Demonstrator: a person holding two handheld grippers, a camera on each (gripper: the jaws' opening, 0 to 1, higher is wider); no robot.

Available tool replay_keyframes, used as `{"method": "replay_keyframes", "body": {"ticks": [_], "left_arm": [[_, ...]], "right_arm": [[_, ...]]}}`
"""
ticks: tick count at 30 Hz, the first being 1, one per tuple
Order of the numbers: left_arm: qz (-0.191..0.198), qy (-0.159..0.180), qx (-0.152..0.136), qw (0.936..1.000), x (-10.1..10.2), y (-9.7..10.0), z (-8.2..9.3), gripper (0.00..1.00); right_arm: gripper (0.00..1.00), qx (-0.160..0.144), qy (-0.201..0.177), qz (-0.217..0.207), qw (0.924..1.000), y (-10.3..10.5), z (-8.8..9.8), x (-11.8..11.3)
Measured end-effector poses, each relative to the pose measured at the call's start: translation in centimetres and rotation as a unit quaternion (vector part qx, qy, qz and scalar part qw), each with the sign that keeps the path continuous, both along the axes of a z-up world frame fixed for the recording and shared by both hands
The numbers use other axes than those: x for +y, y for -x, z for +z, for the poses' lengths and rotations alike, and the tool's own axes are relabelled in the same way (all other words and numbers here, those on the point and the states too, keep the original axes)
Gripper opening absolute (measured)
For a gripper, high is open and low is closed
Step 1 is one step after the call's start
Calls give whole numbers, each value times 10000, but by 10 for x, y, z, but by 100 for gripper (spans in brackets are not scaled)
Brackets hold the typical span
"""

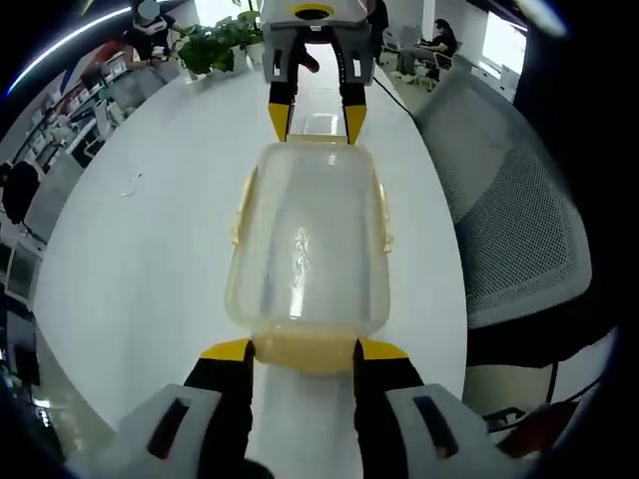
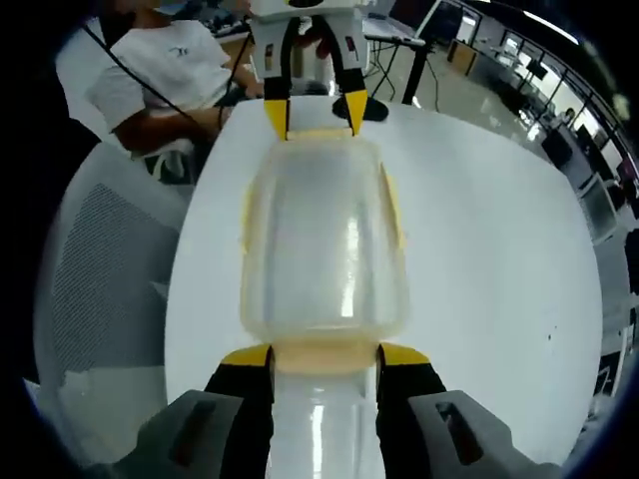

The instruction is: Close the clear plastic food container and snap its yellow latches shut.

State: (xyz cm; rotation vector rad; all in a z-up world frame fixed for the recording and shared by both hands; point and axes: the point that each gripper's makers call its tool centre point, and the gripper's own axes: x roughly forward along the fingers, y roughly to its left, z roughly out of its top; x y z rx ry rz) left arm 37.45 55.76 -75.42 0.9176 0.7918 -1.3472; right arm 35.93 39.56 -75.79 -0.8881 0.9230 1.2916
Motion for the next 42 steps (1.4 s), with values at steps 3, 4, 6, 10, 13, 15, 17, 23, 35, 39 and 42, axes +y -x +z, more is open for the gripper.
{"method": "replay_keyframes", "body": {"ticks": [3,4,6,10,13,15,17,23,35,39,42], "left_arm": [[5,-24,18,10000,-2,3,1,38],[10,-26,30,10000,-3,4,1,38],[9,-25,27,10000,-6,6,2,38],[45,-60,35,10000,-11,9,0,38],[38,-51,60,10000,-16,12,0,38],[40,-32,34,10000,-21,13,2,38],[50,-8,15,10000,-27,12,3,38],[56,35,13,10000,-42,11,6,38],[7,21,29,10000,-73,18,3,38],[6,39,35,10000,-85,19,3,38],[3,48,34,10000,-92,19,3,38]], "right_arm": [[39,-1,4,11,10000,2,1,-2],[39,0,8,11,10000,2,1,-3],[39,34,16,-17,10000,5,1,-6],[39,36,-1,-23,10000,8,1,-11],[39,50,19,1,10000,11,0,-17],[39,40,34,8,10000,12,1,-22],[39,16,41,7,10000,11,3,-28],[39,3,86,8,10000,9,5,-41],[39,33,85,-44,9999,19,0,-74],[39,10,99,-63,9999,19,1,-86],[39,12,100,-78,9999,19,1,-93]]}}
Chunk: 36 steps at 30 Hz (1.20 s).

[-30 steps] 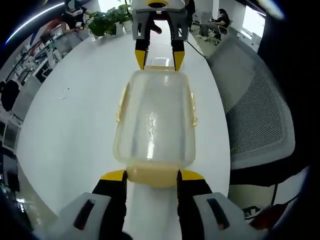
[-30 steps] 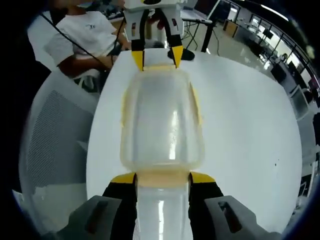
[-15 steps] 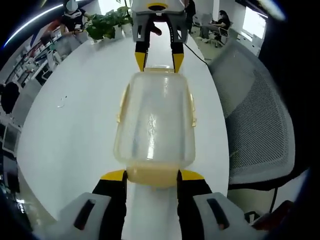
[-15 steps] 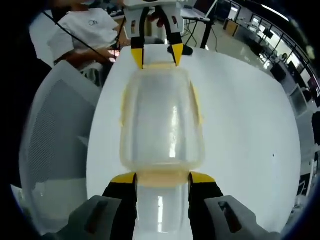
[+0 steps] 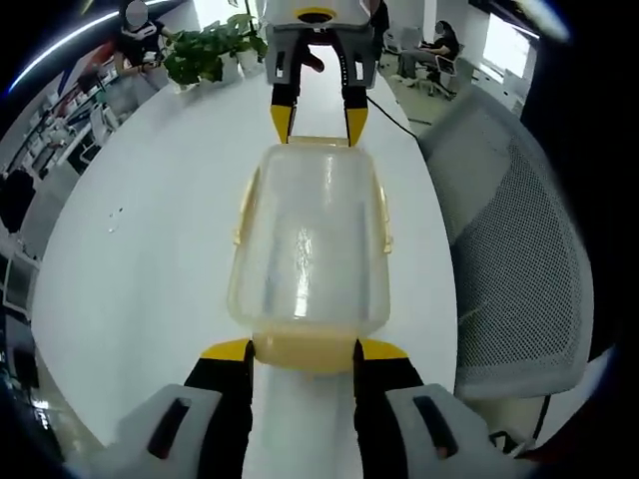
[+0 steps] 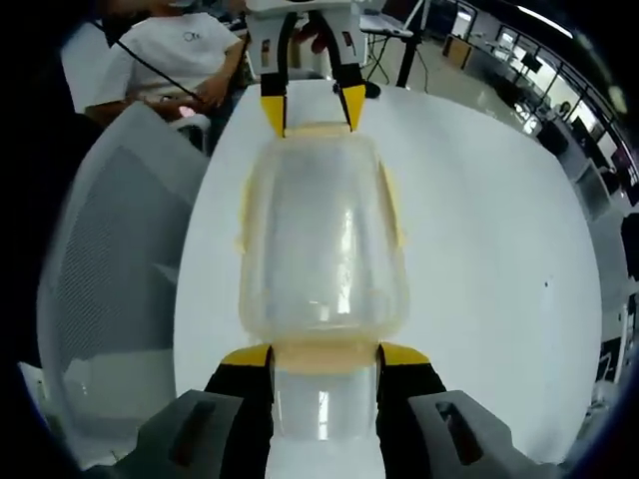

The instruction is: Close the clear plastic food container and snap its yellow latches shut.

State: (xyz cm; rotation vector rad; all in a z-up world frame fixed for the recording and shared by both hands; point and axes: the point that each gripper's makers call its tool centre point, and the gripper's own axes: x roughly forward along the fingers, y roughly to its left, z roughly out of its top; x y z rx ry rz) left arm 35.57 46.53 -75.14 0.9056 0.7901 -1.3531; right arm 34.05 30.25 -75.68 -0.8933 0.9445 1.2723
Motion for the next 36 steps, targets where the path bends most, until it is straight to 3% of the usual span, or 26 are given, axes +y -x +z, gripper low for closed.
{"method": "replay_keyframes", "body": {"ticks": [36], "left_arm": [[-23,161,85,9998,-71,7,-10,38]], "right_arm": [[39,30,148,-38,9999,7,-11,-72]]}}
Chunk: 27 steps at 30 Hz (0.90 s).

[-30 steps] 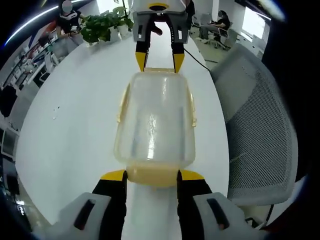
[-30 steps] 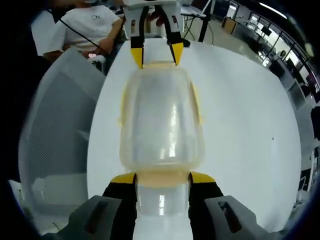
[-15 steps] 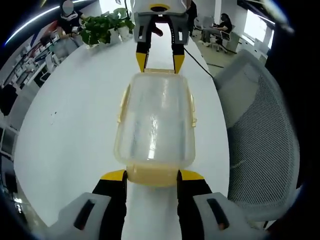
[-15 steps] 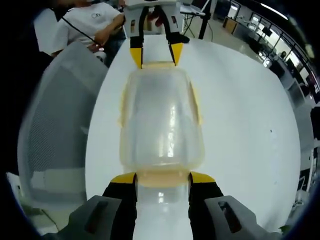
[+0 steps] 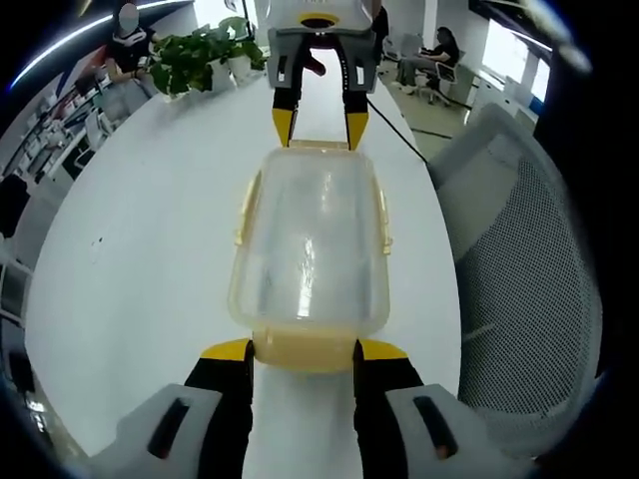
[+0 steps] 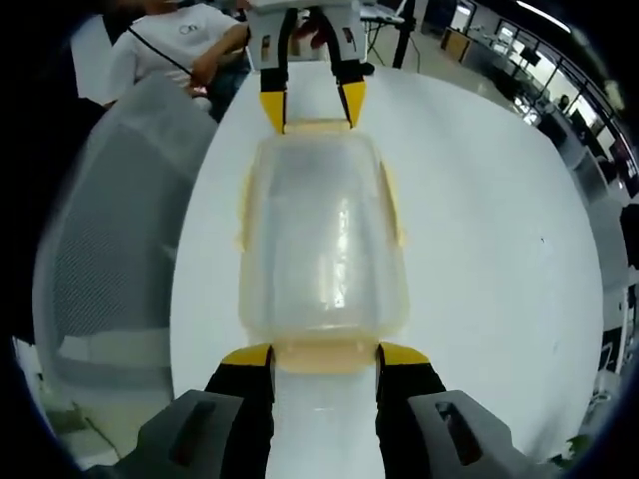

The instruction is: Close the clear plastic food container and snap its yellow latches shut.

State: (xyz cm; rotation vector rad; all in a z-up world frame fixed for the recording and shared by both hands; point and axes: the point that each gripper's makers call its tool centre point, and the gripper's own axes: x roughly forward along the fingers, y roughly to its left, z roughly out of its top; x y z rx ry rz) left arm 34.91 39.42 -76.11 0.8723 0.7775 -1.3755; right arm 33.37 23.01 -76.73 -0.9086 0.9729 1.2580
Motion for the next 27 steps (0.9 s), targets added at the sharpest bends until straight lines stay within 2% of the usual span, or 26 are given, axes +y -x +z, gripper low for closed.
{"method": "replay_keyframes", "body": {"ticks": [19,27], "left_arm": [[-117,84,77,9999,-32,2,-4,38],[-140,110,88,9998,-46,3,-6,38]], "right_arm": [[39,40,83,-164,9998,7,-3,-30],[39,7,235,-189,9995,7,-8,-44]]}}
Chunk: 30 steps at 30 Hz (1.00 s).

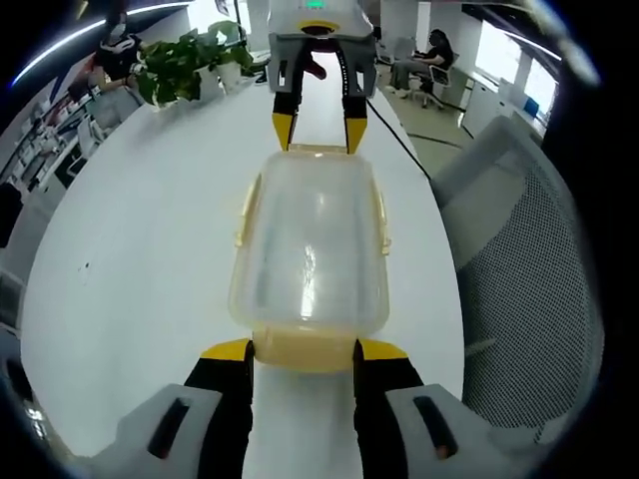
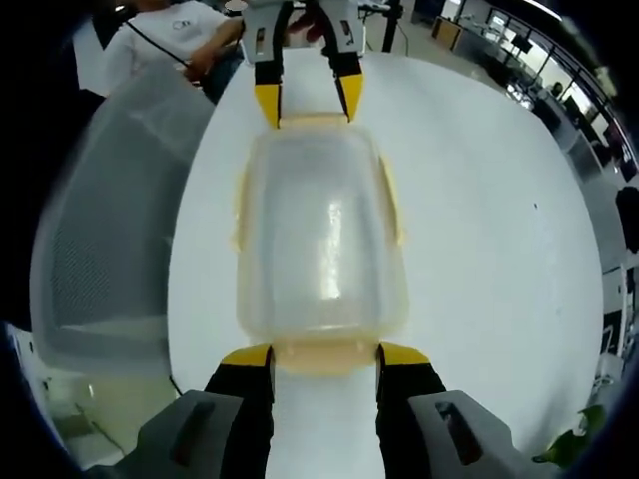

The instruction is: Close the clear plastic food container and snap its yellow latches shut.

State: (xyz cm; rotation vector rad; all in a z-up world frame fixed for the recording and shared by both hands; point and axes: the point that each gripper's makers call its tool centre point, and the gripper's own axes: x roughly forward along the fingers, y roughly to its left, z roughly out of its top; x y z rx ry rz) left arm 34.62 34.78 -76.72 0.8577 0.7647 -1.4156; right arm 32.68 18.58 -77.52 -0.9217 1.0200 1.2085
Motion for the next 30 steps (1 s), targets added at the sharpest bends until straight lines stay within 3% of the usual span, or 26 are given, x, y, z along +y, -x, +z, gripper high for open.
{"method": "replay_keyframes", "body": {"ticks": [30], "left_arm": [[11,47,89,9999,-10,1,-5,38]], "right_arm": [[39,77,-87,-74,9999,0,-4,-11]]}}
